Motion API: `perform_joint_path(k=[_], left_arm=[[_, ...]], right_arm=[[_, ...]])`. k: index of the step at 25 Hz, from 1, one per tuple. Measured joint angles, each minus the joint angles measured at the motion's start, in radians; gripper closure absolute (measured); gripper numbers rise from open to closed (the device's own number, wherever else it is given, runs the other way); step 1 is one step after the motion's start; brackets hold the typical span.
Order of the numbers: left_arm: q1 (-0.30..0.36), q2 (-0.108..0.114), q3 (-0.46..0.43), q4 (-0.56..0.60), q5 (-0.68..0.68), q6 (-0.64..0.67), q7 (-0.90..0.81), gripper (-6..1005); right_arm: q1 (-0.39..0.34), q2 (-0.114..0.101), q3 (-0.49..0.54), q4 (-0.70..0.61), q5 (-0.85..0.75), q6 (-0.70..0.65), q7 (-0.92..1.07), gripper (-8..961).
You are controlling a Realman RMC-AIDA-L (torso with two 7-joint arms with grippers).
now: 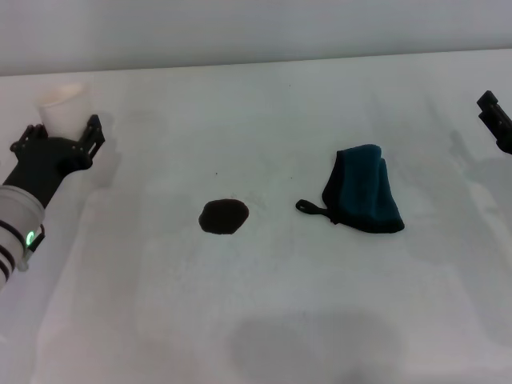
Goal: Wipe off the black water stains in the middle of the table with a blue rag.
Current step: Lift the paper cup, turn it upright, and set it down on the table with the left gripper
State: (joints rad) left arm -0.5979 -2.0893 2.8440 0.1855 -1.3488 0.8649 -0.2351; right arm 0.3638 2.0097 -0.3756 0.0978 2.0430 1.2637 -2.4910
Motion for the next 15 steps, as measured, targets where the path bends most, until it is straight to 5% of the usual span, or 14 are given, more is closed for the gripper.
perform_joint_path(k=[15], left_arm=[[0.051,0.000,0.000,0.038,0.021,-0.028,0.204,300]], right_arm=[[0.004,0.000,-0.012,-0.020,0.000,-0.012,0.001,137]])
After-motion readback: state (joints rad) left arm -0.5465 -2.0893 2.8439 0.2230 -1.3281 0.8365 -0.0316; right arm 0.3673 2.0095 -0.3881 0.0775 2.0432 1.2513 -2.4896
